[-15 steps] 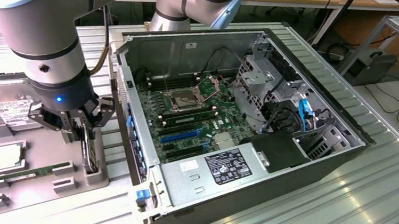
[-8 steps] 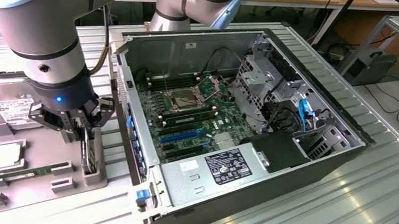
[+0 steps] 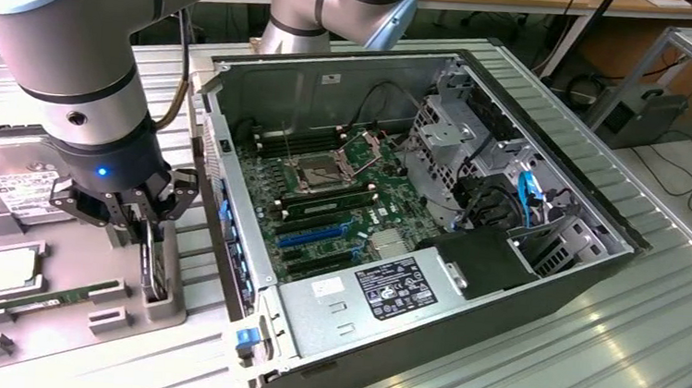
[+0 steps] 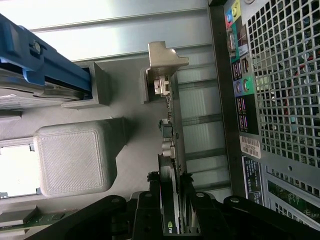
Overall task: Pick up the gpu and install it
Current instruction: 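Pick up the gpu and move the gpu toward the slot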
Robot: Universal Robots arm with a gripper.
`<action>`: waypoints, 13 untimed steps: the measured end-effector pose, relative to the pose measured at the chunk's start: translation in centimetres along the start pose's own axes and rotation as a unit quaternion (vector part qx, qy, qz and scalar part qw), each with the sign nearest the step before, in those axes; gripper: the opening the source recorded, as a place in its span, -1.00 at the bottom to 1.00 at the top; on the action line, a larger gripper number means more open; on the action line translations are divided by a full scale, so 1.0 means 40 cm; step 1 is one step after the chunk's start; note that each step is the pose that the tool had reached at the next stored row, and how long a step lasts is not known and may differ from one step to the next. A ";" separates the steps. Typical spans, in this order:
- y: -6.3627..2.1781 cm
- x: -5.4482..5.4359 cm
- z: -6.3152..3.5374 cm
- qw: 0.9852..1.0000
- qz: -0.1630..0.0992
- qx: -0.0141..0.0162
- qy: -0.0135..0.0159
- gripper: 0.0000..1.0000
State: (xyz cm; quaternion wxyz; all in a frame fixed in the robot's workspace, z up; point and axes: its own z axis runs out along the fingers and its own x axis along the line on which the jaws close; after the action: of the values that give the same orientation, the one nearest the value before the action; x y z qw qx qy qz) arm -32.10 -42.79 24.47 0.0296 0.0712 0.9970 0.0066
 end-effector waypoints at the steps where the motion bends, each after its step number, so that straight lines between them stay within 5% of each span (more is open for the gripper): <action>1: 0.000 0.000 0.000 1.000 0.000 0.000 0.000 -0.45; 13: 0.000 0.000 0.000 1.000 0.000 0.000 0.000 -0.45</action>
State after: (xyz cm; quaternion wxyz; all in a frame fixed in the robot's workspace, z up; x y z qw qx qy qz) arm -32.10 -42.79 24.47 0.0296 0.0712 0.9970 0.0066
